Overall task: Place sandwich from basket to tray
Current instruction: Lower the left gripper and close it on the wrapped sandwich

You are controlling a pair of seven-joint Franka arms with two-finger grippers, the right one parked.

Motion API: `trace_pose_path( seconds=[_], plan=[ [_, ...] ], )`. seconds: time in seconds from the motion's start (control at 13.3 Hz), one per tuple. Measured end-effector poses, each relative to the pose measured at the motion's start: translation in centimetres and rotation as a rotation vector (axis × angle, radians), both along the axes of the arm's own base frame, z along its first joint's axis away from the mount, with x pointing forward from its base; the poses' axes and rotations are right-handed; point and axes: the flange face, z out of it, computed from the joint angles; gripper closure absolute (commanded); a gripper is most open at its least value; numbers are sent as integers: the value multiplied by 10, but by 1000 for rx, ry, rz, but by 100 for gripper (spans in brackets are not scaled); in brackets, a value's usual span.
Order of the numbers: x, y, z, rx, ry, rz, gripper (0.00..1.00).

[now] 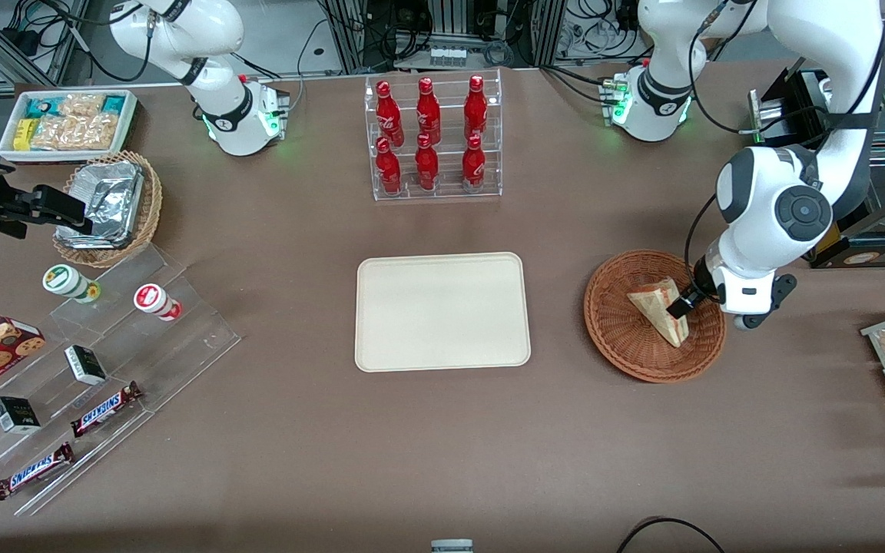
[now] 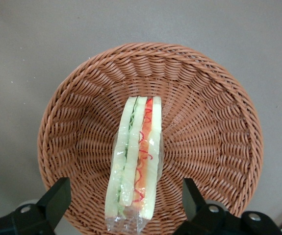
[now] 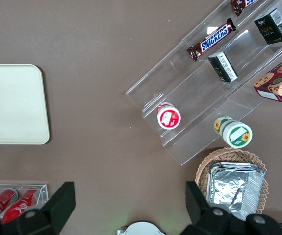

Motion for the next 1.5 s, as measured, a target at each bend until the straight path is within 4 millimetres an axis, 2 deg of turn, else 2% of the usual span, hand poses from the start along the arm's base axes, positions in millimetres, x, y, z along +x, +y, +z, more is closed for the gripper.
trace_pose_path(
  seconds=[0.38,0.83,0.9,0.98,1.05,1.13,1.2,1.5],
  plan=[
    [-5,-10,-18,-7,-5,27,0],
    [-8,-16,-54,-22,45,42,0],
    [-9,-16,-58,-26,52,47,5],
    [-9,-16,-60,-28,56,51,26],
    [-9,-16,-62,-29,60,54,59],
    [-9,-16,-63,-32,63,59,87],
    [-10,-16,-65,-33,66,62,100],
    [-10,-16,-70,-33,76,57,100]
  ],
)
